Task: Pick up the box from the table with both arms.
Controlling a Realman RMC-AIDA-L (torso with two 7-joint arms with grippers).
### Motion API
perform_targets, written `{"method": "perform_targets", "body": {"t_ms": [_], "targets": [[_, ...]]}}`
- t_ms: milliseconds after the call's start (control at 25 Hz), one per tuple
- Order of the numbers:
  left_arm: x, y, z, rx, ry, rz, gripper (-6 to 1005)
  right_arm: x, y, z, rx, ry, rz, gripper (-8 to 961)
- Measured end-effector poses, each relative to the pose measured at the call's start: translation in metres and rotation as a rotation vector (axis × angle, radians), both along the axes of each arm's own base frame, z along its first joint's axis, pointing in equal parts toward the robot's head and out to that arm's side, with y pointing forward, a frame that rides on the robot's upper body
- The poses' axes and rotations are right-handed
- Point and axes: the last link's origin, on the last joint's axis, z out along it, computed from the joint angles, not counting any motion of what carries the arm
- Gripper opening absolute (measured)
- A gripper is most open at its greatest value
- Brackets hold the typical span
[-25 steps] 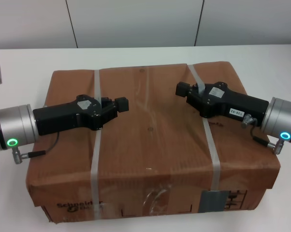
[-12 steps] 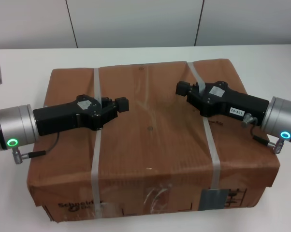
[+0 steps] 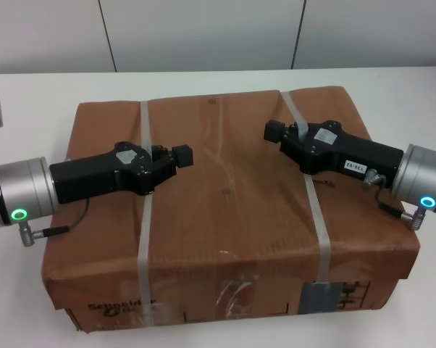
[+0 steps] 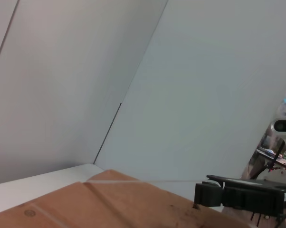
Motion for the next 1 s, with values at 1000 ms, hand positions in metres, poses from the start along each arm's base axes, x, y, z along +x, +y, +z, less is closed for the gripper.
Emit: {"method": "perform_targets", "body": {"t_ms": [1000], "targets": [[0.0003, 0.0004, 0.0003, 0.004, -0.002, -0.001, 54, -0.0011, -0.0008, 0.0008, -0.003, 0.006, 0.009, 42]]}}
